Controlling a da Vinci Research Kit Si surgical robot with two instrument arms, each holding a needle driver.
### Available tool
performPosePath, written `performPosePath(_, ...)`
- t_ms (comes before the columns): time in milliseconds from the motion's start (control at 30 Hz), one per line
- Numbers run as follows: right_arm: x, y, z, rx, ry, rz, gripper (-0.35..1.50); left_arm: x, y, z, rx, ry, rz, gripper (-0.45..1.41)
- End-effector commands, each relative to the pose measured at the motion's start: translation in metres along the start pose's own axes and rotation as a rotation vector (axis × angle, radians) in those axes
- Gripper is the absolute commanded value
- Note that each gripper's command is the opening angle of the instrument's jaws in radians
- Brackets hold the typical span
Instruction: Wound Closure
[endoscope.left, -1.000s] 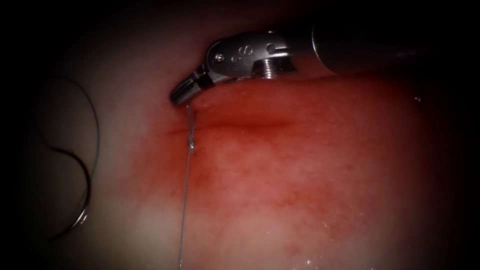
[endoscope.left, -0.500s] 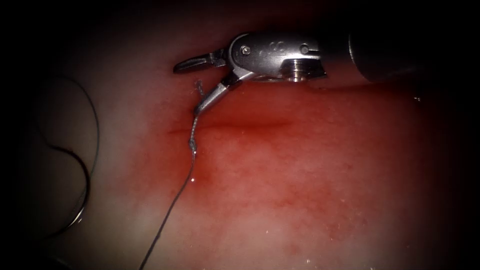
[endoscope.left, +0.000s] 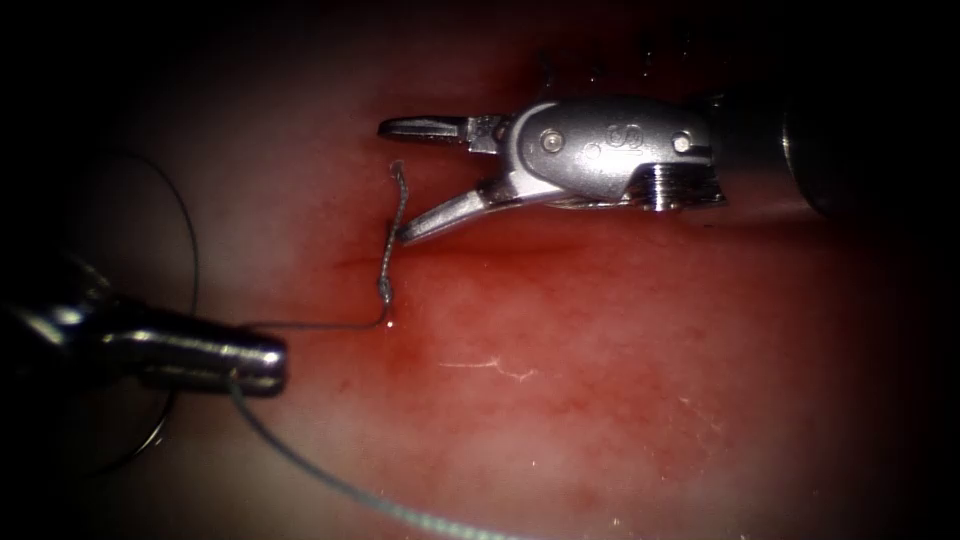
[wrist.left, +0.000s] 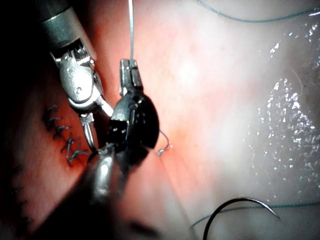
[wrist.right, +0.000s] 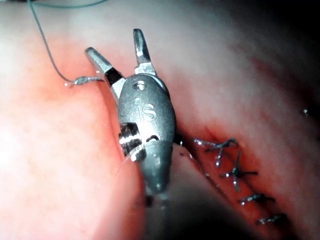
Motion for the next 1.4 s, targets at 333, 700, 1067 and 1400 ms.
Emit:
performPosePath(333, -0.0038, -0.0038, 0.0063, 0.068, 0.062, -0.058, -0.35, -0.0028, -0.0013, 0.0007, -0.141, 0.076, 0.061, -0.45)
performPosePath(700, -0.0046, -0.0055, 0.0089, 0.247, 0.172, 0.026, -0.35, -0.0053, -0.0035, -0.0003, -0.15, 0.136, 0.156, -0.45)
performPosePath(1067, -0.004, -0.0067, 0.0085, 0.365, 0.279, 0.094, -0.35, -0.0103, -0.0042, -0.0017, -0.153, 0.121, 0.169, -0.45)
performPosePath(1400, -0.0047, -0.0062, 0.0046, 0.415, 0.419, 0.225, -0.35, -0.0151, -0.0013, -0.0017, -0.178, 0.085, 0.118, -0.45)
